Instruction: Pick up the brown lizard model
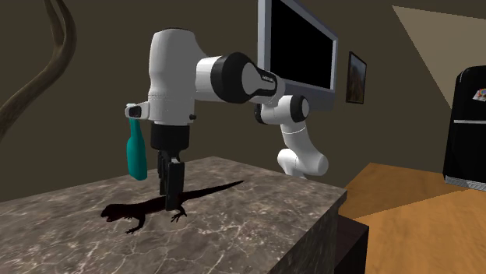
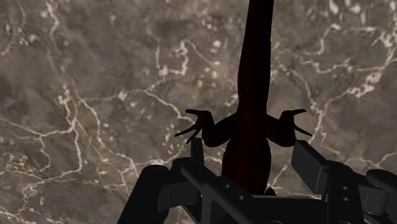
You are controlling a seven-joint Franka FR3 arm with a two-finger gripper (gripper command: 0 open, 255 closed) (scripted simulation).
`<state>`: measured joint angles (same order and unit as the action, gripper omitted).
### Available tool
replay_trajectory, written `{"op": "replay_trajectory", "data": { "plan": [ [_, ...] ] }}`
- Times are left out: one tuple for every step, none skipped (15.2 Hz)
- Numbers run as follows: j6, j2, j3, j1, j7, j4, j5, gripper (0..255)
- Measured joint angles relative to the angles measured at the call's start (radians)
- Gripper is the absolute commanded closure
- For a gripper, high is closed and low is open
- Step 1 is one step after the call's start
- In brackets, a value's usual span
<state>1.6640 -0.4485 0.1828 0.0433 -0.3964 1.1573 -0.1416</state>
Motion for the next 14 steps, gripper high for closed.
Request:
{"op": "replay_trajectory", "data": {
  "plan": [
    [-0.018, -0.008, 0.0, 0.002, 0.001, -0.026, -0.001, 255],
    [-0.034, -0.011, -0.001, 0.003, 0.004, -0.046, -0.001, 255],
    [-0.049, -0.015, -0.001, 0.004, 0.004, -0.064, -0.002, 255],
    [-0.067, -0.024, -0.001, 0.008, 0.004, -0.092, -0.003, 255],
    [-0.083, -0.03, -0.001, 0.009, 0.006, -0.113, -0.004, 255],
    [-0.104, -0.042, -0.001, 0.013, 0.007, -0.147, -0.006, 255],
    [-0.12, -0.048, -0.001, 0.015, 0.008, -0.169, -0.007, 255],
    [-0.141, -0.06, -0.002, 0.017, 0.01, -0.202, -0.009, 255],
    [-0.164, -0.073, -0.003, 0.022, 0.012, -0.239, -0.011, 255],
    [-0.189, -0.088, -0.004, 0.026, 0.014, -0.278, -0.013, 255],
    [-0.214, -0.105, -0.004, 0.031, 0.015, -0.32, -0.016, 255],
    [-0.236, -0.119, -0.006, 0.034, 0.019, -0.357, -0.018, 255],
    [-0.26, -0.134, -0.007, 0.039, 0.021, -0.396, -0.021, 255],
    [-0.278, -0.146, -0.008, 0.043, 0.021, -0.425, -0.023, 255]
  ]
}}
